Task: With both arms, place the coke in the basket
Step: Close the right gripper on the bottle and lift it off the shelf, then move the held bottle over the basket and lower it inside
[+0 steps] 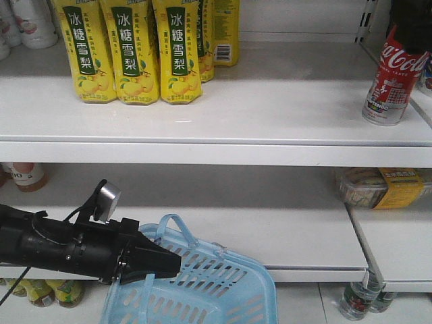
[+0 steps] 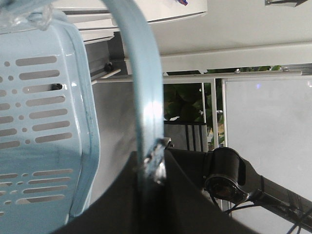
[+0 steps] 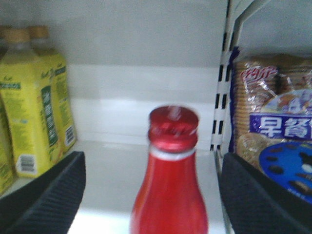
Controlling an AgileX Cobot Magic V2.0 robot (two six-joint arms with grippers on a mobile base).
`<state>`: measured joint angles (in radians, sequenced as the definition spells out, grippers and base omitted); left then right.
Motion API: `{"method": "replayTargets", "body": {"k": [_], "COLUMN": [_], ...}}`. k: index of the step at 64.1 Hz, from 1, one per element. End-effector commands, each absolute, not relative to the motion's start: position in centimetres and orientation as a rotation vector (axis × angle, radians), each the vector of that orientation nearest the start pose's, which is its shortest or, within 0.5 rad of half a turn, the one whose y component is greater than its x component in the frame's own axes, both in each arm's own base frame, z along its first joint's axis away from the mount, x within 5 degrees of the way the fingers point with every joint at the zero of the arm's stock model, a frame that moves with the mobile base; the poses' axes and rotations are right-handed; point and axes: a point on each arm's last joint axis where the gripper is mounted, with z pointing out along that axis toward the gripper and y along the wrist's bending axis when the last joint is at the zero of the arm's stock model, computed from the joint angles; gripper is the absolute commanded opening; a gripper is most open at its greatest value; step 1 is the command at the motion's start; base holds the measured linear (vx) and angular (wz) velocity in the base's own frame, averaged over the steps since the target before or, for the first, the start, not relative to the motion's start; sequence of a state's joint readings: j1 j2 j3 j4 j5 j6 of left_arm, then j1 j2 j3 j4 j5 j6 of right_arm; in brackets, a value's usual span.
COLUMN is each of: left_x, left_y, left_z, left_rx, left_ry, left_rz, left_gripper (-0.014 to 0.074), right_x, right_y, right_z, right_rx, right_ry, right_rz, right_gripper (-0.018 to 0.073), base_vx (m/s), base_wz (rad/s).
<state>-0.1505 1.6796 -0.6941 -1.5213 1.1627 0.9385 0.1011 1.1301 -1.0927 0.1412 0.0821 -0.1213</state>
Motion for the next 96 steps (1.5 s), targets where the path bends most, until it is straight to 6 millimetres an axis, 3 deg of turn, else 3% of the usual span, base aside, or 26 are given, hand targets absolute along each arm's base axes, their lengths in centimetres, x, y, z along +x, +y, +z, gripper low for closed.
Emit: {"method": "replayTargets", "body": {"k": [1,13,19,32,46,61,70,81,96], "left_x": [24.6,24.6,24.6,24.6,24.6,24.6,24.6,24.6,24.6], "left_y": [-12.5,-12.5,-12.5,-12.5,-12.5,-12.5,-12.5,-12.5,-12.5], "left_z": [21.1,21.1,21.1,21.1,21.1,21.1,21.1,21.1,21.1], "left_rx": [0.063,0.063,0.063,0.063,0.063,0.063,0.063,0.063,0.063], "left_ry": [2.348,2.348,2.348,2.348,2.348,2.348,2.348,2.348,2.348], "left_rz": [-1.848,-1.848,-1.848,-1.848,-1.848,-1.848,-1.848,-1.848,-1.848], "left_gripper": [-0.0006,-0.0006,-0.0006,-0.0006,-0.0006,-0.0006,-0.0006,-0.0006,-0.0006], "right_x": [25.8,27.9,28.2,27.7,24.5,17.5,13.9,12.0,13.7], "right_y": [2.4,2.6,2.6,2.7,2.6,2.2,2.4,3.9,5.9], "right_z": [45.1,45.2,45.1,45.1,46.6,49.4,49.3,47.2,40.9], "right_rx": [-0.059,-0.066,-0.065,-0.075,-0.102,-0.122,-0.204,-0.335,-0.428], "right_ry": [1.498,1.533,1.537,1.571,1.586,1.538,1.605,1.683,1.792], "right_rz": [0.090,0.090,0.091,0.096,0.098,0.125,0.138,0.310,0.579], "right_gripper": [0.0557,0.0501,0.0373,-0.0017,-0.0009,-0.0009,-0.0009,-0.0006,-0.0005], "base_vx": [0.00,0.00,0.00,0.00,0.00,0.00,0.00,0.00,0.00], "base_wz": [0.00,0.00,0.00,0.00,0.00,0.00,0.00,0.00,0.00]}}
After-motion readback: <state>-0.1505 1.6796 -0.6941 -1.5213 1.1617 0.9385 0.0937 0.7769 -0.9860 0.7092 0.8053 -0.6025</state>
